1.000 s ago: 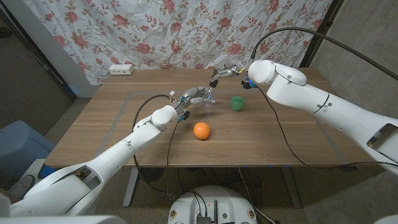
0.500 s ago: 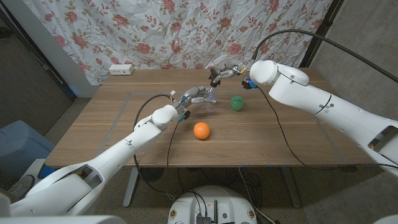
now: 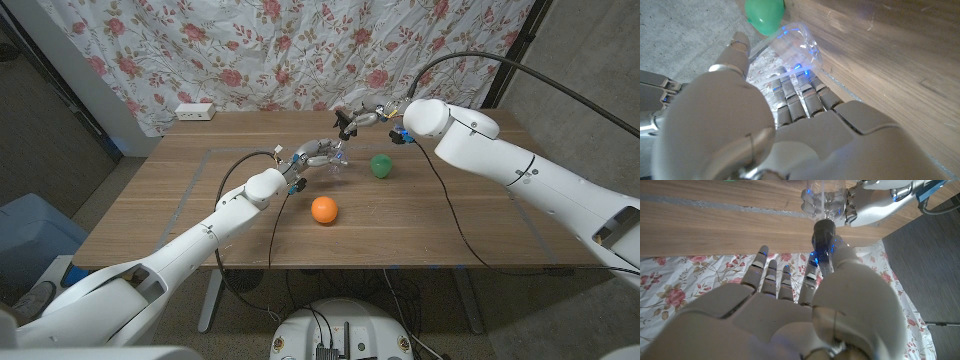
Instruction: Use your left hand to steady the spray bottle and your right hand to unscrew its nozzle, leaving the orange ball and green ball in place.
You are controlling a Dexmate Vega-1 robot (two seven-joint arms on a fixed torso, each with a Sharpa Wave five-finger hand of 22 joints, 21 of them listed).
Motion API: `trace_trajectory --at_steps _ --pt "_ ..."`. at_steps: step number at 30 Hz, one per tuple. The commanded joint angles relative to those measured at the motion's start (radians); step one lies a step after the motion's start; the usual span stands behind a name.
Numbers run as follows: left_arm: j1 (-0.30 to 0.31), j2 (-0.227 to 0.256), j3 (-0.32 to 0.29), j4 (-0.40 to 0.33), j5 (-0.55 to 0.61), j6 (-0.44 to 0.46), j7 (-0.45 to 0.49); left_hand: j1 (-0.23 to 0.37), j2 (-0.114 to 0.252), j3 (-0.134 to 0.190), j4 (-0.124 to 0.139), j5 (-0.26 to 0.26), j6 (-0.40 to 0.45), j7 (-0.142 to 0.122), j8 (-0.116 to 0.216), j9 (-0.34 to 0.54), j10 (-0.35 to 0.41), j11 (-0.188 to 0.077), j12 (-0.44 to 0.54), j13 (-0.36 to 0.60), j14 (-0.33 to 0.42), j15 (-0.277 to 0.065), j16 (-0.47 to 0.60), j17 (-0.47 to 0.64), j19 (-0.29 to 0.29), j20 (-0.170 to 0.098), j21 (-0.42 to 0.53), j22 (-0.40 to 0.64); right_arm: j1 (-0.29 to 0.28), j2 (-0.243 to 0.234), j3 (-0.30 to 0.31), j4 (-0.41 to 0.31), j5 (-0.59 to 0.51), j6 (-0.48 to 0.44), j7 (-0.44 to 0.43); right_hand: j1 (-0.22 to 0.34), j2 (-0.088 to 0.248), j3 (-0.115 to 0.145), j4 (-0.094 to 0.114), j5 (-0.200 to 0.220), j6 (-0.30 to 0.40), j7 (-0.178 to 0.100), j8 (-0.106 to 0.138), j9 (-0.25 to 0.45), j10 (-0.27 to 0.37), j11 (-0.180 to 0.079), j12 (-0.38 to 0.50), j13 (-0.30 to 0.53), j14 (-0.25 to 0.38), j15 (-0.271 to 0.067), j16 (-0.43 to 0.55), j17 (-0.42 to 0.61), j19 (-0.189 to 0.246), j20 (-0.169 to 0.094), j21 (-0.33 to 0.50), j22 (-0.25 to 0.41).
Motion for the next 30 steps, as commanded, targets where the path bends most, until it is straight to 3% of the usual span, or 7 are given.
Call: trace_trajectory --at_steps 1,10,21,30 --pt "-0.001 -0.002 0.002 0.003 -0.001 0.001 -0.003 -0.137 0.152 0.051 0.04 0.003 0.013 -0.004 0.03 0.002 0.038 -0.026 0.003 0.003 0.009 -0.102 -0.002 0.005 0.002 -0.025 -0.002 0.005 -0.027 0.006 0.027 0.011 0.026 0.029 -0.04 0.03 0.008 0.013 0.001 0.008 0.036 -0.025 0.016 0.008 0.007 -0.013 0.011 0.0 0.002 -0.007 0.01 0.004 0.004 -0.01 0.006 -0.001" --pt "-0.004 -0.004 0.003 0.007 -0.002 0.0 -0.004 -0.139 0.151 0.052 0.039 0.003 0.014 -0.003 0.03 0.002 0.038 -0.029 0.002 0.004 0.01 -0.102 -0.001 0.005 0.002 -0.025 -0.002 0.005 -0.036 0.013 0.035 0.023 0.039 0.046 -0.06 0.07 0.013 0.025 0.005 0.01 0.07 -0.064 0.035 0.018 0.021 -0.029 0.013 0.0 0.01 -0.023 0.019 0.01 0.007 -0.023 0.005 -0.001" --pt "-0.007 -0.007 0.005 0.013 -0.003 -0.001 -0.009 -0.14 0.15 0.053 0.037 0.002 0.014 -0.003 0.028 0.003 0.039 -0.029 0.001 0.005 0.01 -0.101 0.0 0.006 0.003 -0.024 -0.001 0.005 -0.059 0.019 0.052 0.032 0.047 0.072 -0.1 0.105 0.018 0.03 0.013 0.008 0.158 -0.127 0.075 0.025 0.052 -0.064 0.019 0.0 0.024 -0.047 0.036 0.022 0.019 -0.032 0.007 0.0" --pt "-0.015 -0.009 0.007 0.02 -0.002 -0.004 -0.014 -0.141 0.15 0.055 0.036 0.002 0.016 -0.004 0.028 0.003 0.039 -0.027 0.001 0.006 0.01 -0.102 0.001 0.007 0.002 -0.024 -0.002 0.005 -0.074 0.023 0.063 0.035 0.05 0.09 -0.125 0.111 0.018 0.027 0.016 0.006 0.191 -0.14 0.089 0.024 0.07 -0.077 0.023 0.0 0.037 -0.06 0.047 0.029 0.028 -0.037 0.009 0.0"
